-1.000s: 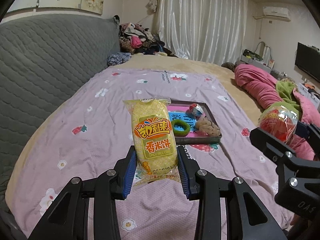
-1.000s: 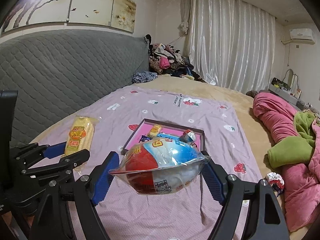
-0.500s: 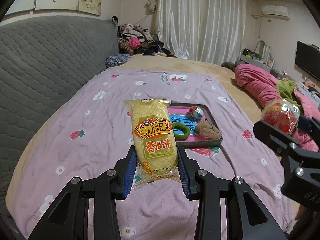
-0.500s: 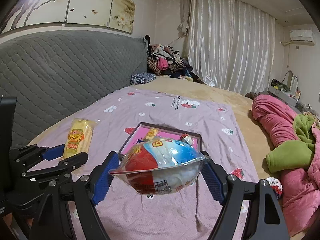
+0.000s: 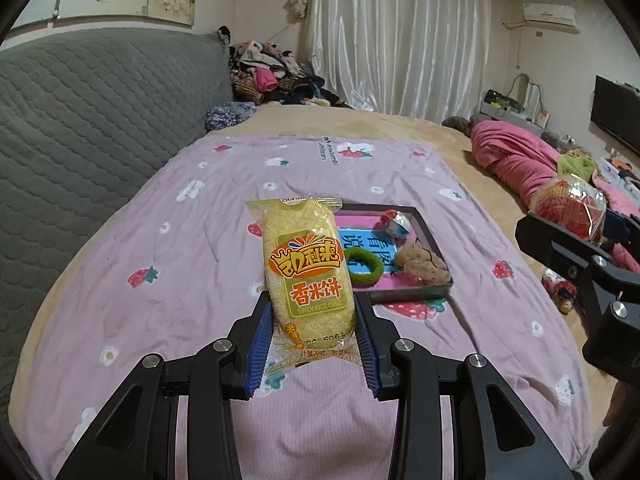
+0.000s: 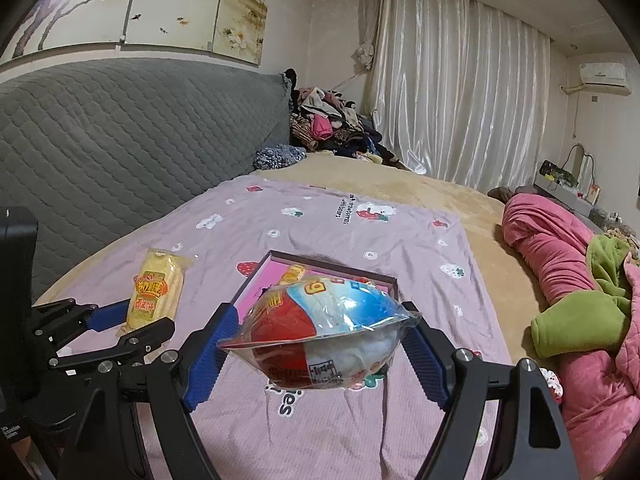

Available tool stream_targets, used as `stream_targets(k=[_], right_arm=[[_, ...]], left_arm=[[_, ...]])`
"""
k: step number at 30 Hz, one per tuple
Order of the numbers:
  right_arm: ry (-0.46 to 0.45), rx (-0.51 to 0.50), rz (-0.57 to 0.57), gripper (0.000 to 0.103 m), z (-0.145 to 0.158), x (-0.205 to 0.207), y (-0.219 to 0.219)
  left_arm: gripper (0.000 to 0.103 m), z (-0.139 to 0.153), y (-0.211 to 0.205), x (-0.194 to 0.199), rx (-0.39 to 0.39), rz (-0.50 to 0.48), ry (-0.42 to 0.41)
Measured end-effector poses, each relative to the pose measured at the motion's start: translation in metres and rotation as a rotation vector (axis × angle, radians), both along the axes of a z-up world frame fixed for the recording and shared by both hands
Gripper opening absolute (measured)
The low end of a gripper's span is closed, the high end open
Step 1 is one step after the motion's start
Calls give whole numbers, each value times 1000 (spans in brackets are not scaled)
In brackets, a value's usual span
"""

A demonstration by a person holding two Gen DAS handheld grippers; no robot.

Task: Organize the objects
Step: 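Lift and carry the cake pack and egg toy toward the pink tray, then lower the cake pack and egg toy into the pink tray with both tools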

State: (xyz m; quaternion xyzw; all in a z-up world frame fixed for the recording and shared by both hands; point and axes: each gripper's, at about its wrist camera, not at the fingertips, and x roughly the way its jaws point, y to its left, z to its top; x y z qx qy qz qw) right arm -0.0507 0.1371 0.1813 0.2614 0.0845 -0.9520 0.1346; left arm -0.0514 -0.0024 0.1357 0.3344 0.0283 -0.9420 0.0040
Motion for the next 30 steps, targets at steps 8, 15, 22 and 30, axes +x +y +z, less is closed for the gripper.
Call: stream_targets(k=[8, 15, 22, 30], right_arm=[[-70, -1, -15, 81, -39, -63, 1], [-140, 16, -18, 81, -91, -133, -2], [-235, 35, -21, 81, -151, -194, -7], [-274, 51, -23, 81, -179, -230, -16]], left_arm=[[40, -29, 1, -70, -7, -8, -40], [40, -66, 2, -135, -4, -15, -79], [40, -115, 7, -189, -40, -30, -133], [40, -142, 2, -214, -47, -28, -158]])
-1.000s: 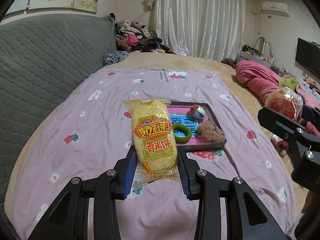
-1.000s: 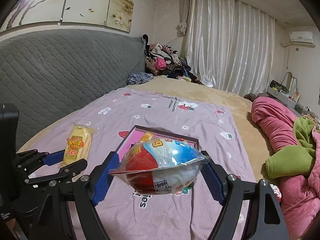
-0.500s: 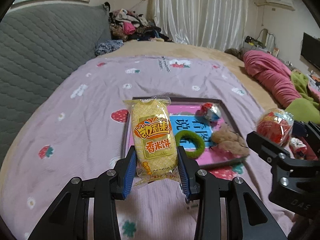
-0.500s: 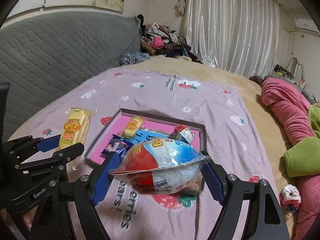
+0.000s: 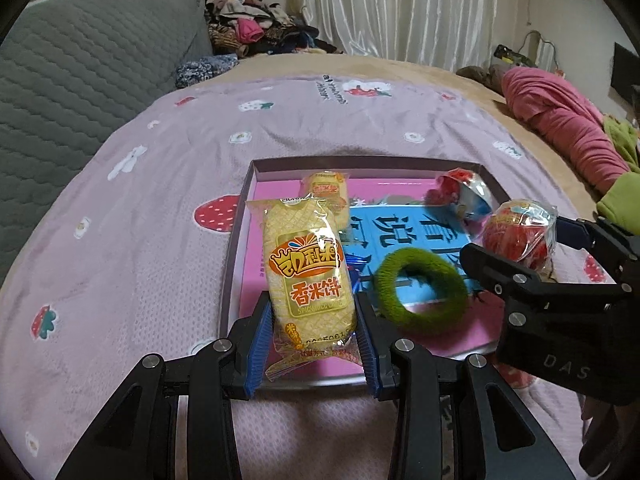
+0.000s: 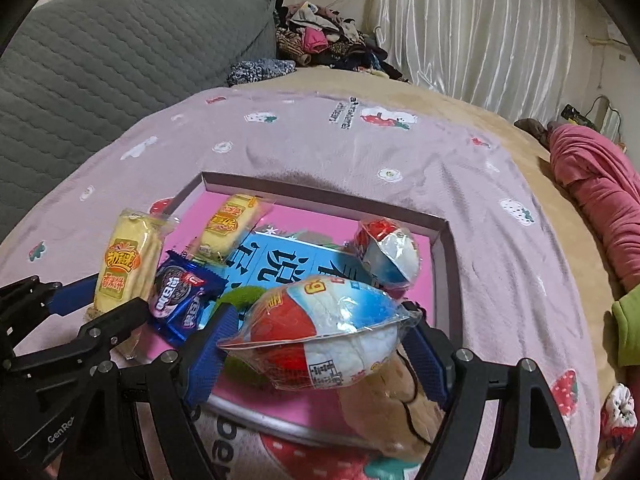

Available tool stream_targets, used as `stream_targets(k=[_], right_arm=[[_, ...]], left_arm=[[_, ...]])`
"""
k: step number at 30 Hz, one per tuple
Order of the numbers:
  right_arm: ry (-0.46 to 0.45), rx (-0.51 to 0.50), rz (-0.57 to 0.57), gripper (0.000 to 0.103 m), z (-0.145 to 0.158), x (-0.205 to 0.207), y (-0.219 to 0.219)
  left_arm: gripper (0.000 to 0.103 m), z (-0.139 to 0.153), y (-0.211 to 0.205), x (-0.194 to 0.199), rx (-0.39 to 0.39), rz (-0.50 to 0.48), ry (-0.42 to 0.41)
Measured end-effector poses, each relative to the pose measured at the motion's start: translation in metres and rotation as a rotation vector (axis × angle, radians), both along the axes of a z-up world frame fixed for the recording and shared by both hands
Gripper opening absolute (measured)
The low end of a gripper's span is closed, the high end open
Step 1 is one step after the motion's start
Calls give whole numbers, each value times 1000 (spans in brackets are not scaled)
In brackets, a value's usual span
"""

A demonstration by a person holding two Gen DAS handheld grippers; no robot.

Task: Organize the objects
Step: 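Lower the cake pack and egg toy into the pink tray with both tools, then open the left tool releasing the cake pack while the right tool releases the egg toy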

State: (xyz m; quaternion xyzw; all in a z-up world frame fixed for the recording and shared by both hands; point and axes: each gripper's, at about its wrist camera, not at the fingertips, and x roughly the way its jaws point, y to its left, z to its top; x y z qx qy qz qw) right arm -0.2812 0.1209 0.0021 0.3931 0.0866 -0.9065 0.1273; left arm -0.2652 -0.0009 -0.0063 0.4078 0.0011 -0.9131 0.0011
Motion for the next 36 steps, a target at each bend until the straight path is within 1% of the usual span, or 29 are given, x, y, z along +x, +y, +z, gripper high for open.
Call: stream_targets(k=[7, 11, 14, 15, 16, 19, 22, 23, 25, 30, 33, 36], right_arm=[[-30, 7, -6, 81, -17, -11, -2], [-58, 5, -13, 81, -27, -14, -1], [-67, -4, -12, 81, -30, -15, 0], [-67, -2, -13, 81, -30, -15, 0], [-66, -2, -15, 81, -29, -15, 0], [-63, -17, -17, 82, -25, -14, 2], [-50, -23, -19, 87, -17, -12, 2], [-43, -22, -22, 89, -14, -10, 3], [-33, -21, -28, 92, -8, -8, 4], [-18, -55, -38, 95, 11, 1, 8], [8, -60, -29, 99, 26, 13, 9], [35, -56, -28, 100, 42, 26, 10]], left_arm=[[40, -10, -8, -9, 11, 14, -13], [41, -21, -8, -13, 2, 17, -36], [42, -20, -7, -11, -2, 19, -23], [45, -19, -8, -11, 0, 19, -27], [51, -20, -8, -12, 0, 22, -31], [59, -18, -9, -10, -5, 22, -31], [69, -14, -11, -7, 9, 24, -28], [70, -12, -12, -5, 12, 25, -26], [76, -6, -15, -1, 7, 33, -19], [78, 7, -24, 9, 22, 46, -10], [82, 20, -32, 19, 41, 60, 6], [82, 38, -37, 33, 53, 79, 30]])
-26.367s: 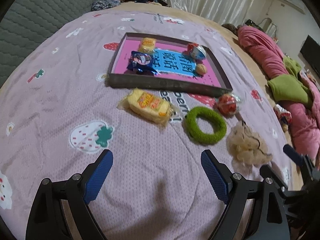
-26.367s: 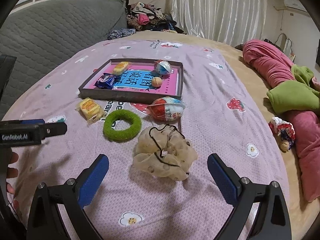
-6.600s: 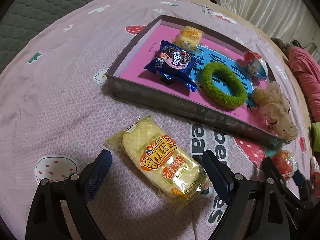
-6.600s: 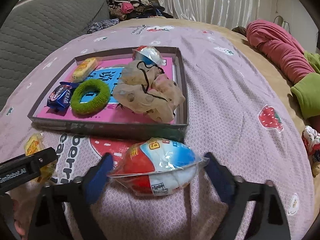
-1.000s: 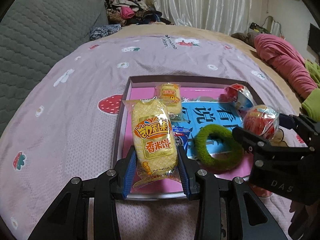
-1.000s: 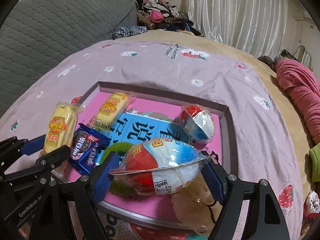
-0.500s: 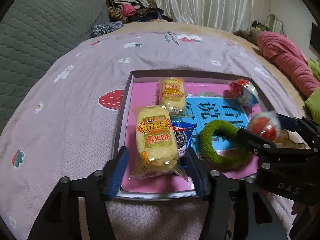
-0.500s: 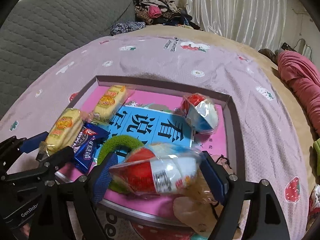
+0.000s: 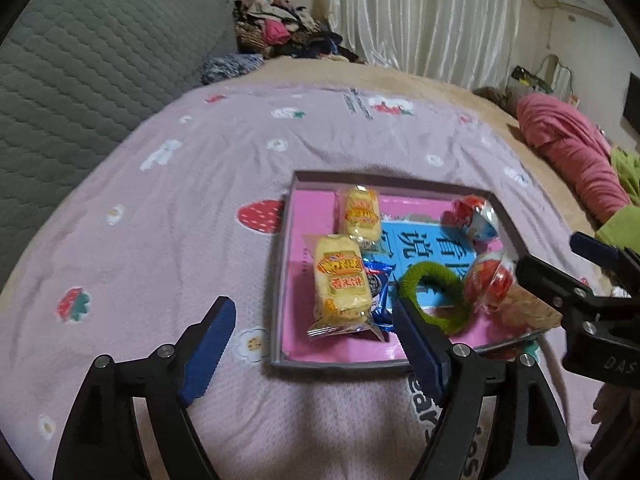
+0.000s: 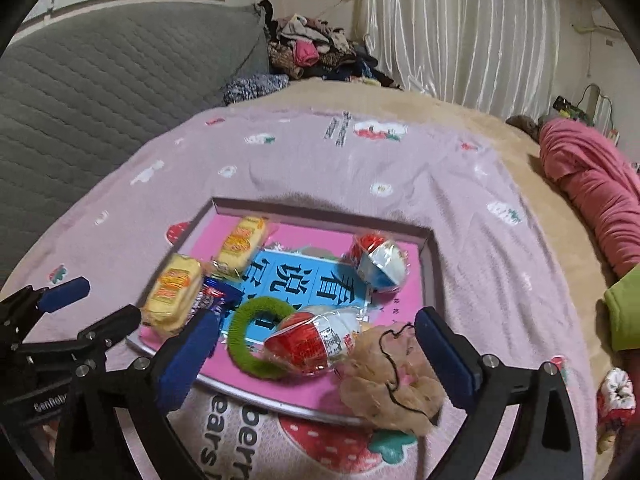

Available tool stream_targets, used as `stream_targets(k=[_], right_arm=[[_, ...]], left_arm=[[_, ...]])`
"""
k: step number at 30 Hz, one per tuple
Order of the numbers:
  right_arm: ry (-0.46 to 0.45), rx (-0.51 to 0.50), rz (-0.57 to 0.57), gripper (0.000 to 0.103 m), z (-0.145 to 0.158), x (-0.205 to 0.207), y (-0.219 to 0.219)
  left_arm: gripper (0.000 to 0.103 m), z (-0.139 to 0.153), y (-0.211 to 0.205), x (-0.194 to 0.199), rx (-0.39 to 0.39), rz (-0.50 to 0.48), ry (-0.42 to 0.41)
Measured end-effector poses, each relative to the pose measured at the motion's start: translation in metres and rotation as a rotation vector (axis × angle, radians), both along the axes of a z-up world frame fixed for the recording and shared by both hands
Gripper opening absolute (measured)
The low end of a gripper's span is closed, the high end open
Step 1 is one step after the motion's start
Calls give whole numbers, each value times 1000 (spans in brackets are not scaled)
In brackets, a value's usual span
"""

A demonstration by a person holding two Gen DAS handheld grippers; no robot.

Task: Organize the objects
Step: 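Open the left tool releasing the cake pack while the right tool releases the egg toy, then raise both open tools away from the pink tray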

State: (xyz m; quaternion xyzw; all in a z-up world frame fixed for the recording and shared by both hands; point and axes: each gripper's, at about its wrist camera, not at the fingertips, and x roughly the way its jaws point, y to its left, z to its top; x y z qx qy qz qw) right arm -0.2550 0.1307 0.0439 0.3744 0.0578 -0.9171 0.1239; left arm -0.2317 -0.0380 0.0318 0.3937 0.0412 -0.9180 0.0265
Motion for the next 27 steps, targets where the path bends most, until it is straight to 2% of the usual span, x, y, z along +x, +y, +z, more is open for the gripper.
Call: stream_targets(k=[2, 4, 13, 17, 21, 24, 27], right_arm=[[21, -2, -6, 101, 12, 12, 3], [45, -13, -8, 102, 24, 26, 6], [128, -76, -23, 102, 65, 110, 30], [164, -100, -20, 102, 74, 153, 33], [178, -117, -27, 102, 78, 184, 38], [183, -107, -39, 102, 77, 202, 41], [187, -97, -46, 102, 75, 217, 44]], left_arm=[[82, 10, 0, 11, -3, 0, 23], [91, 23, 2, 27, -13, 2, 44], [92, 64, 20, 105, -79, -7, 118], [92, 74, 24, 140, -43, -44, 125], [92, 81, 29, 173, -19, -63, 131], [92, 83, 29, 190, 30, -90, 126], [92, 86, 34, 208, 6, -93, 135]])
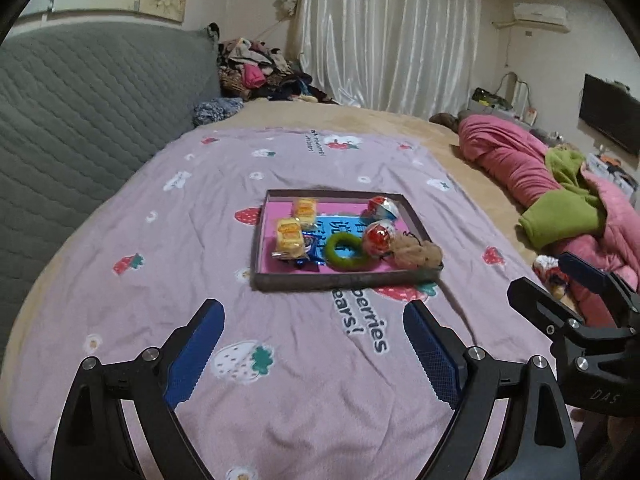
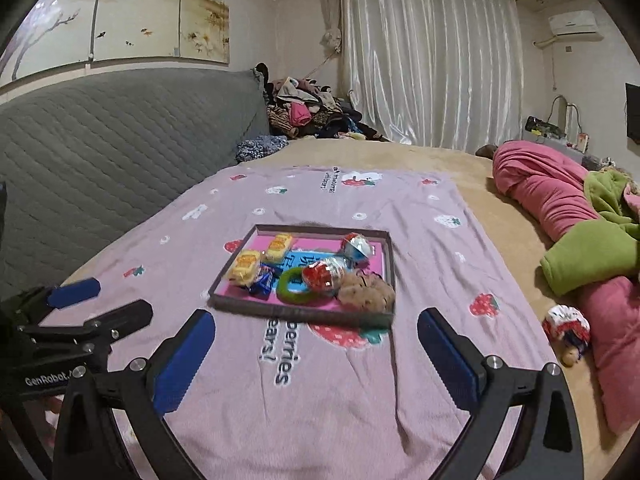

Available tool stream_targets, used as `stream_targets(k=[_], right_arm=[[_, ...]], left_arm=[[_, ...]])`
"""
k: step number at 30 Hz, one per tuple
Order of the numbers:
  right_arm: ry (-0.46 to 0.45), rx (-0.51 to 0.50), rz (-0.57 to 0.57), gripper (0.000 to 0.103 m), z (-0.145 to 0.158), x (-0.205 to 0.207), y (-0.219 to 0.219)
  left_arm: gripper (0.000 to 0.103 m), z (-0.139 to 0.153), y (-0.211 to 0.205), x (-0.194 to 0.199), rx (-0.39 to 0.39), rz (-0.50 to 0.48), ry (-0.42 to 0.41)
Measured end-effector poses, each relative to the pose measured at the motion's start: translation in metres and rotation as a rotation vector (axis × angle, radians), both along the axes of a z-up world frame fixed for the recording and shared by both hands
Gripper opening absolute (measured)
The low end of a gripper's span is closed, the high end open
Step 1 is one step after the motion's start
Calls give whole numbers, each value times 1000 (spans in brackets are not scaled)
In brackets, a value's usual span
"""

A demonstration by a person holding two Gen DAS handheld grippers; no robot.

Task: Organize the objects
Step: 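Raise both open tools away from the pink tray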

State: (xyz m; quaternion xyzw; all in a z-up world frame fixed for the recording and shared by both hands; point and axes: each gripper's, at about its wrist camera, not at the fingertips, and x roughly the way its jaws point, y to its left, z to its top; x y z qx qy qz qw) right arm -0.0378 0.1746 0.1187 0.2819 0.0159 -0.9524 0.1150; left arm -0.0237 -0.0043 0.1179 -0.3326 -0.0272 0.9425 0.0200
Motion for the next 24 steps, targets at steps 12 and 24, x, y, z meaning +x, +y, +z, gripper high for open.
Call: stream_targets(k=[12, 24], right_arm=[[18, 18, -22, 102, -5, 49, 2], [19, 7, -54, 102, -4, 69, 13]], left_arm=[[92, 2, 14, 55, -60, 10, 24], [92, 0, 16, 82, -25, -3, 46]])
